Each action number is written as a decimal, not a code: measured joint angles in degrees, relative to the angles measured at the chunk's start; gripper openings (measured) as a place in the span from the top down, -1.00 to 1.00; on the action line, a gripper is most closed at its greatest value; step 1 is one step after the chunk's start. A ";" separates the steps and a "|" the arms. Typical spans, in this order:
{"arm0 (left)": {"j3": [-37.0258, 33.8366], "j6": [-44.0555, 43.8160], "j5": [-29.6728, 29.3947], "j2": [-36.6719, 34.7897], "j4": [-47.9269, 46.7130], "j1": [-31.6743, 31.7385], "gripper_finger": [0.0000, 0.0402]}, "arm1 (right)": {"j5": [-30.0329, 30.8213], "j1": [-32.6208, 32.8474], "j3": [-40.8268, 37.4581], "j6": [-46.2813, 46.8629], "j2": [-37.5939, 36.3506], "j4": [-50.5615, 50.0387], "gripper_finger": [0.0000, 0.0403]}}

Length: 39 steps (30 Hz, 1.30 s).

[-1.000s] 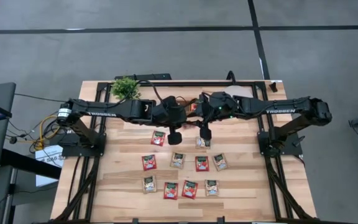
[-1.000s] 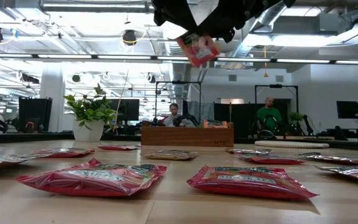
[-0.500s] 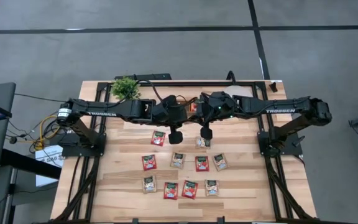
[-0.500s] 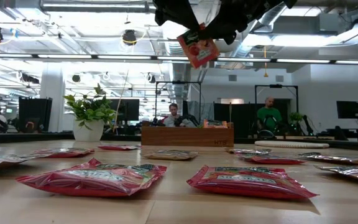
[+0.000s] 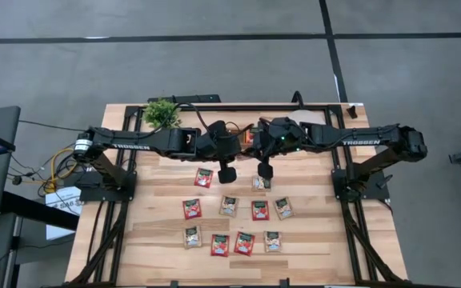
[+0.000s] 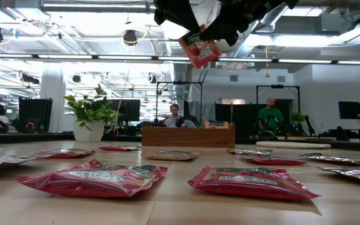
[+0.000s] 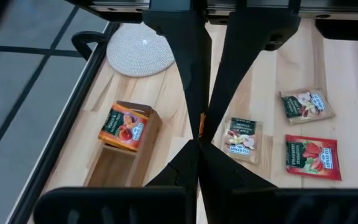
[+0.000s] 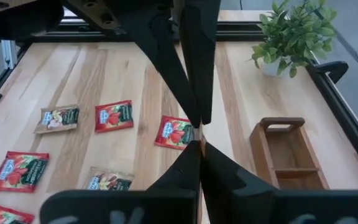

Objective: Pick & Place Tea
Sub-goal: Put the orange tea bag into the right section of the wooden organizer

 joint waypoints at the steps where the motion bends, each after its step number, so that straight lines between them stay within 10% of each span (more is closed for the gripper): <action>1: 0.00 0.00 -0.02 0.00 0.00 0.00 1.00 | 0.01 -0.17 0.00 0.27 0.00 -0.02 1.00; 16: 0.00 1.43 -3.63 0.02 -1.57 0.35 0.92 | 0.00 -3.69 -0.17 3.33 0.00 -0.69 1.00; 24: -0.02 0.11 -17.77 -1.60 -18.29 2.03 0.72 | 3.17 -7.73 -1.58 7.67 1.50 -2.89 1.00; 30: -2.65 -10.65 -18.41 -3.06 -29.84 5.42 0.70 | 0.21 -12.49 -10.32 14.05 2.60 11.06 1.00; 39: -19.83 -15.19 -17.79 -13.24 -22.33 5.99 0.70 | 0.91 -19.93 -23.46 22.57 2.56 32.38 1.00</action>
